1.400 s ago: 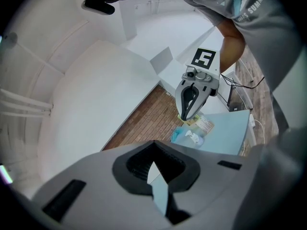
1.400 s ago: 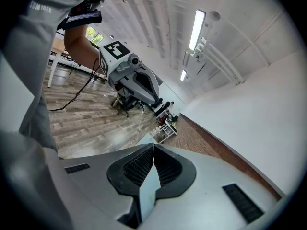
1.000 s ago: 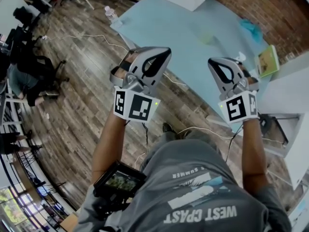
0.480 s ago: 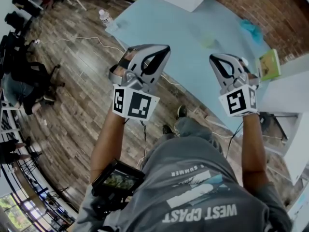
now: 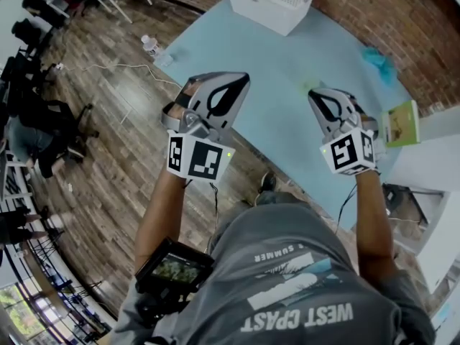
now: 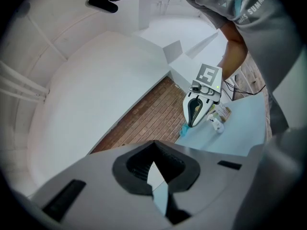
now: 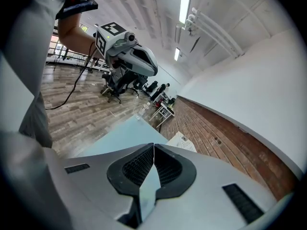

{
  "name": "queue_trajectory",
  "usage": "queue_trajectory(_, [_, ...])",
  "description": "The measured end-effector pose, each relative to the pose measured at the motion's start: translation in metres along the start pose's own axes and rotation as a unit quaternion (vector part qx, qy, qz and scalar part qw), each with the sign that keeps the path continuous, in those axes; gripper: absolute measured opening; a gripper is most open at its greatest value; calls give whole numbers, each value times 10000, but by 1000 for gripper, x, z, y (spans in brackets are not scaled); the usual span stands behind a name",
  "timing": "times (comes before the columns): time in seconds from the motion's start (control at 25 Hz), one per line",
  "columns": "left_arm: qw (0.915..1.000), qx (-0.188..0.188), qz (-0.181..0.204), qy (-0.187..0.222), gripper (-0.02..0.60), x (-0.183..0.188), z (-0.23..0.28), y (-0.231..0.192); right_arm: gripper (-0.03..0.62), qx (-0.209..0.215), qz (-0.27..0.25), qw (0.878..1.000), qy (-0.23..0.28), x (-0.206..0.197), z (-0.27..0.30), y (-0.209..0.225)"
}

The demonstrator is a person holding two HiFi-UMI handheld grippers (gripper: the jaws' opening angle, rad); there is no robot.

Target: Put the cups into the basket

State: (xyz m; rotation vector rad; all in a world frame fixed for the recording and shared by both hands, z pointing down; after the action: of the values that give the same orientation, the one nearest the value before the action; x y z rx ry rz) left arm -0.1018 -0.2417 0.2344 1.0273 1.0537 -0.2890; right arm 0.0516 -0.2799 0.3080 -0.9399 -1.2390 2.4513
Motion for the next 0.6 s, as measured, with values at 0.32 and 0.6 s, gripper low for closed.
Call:
queue_trajectory(0.32, [9999, -14, -108, -120, 1, -16, 51, -7, 15, 162, 210, 9996, -81, -52, 36, 13])
queue_trajectory(0.6, [9996, -213, -159, -112, 0, -34, 86, -14, 17, 599, 462, 9962, -437, -99, 77, 11])
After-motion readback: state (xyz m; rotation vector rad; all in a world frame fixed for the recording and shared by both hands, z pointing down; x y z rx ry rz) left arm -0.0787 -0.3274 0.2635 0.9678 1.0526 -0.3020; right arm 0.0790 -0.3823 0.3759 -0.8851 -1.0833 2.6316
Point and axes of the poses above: the fingertips, and each gripper's own axes: z forward along the fingers, y to its right, x out of its top, the point moved 3 cm from there along -z, backward along the fingers, and after that the axes turned 13 degrees about -z, right-handed, at the moved point
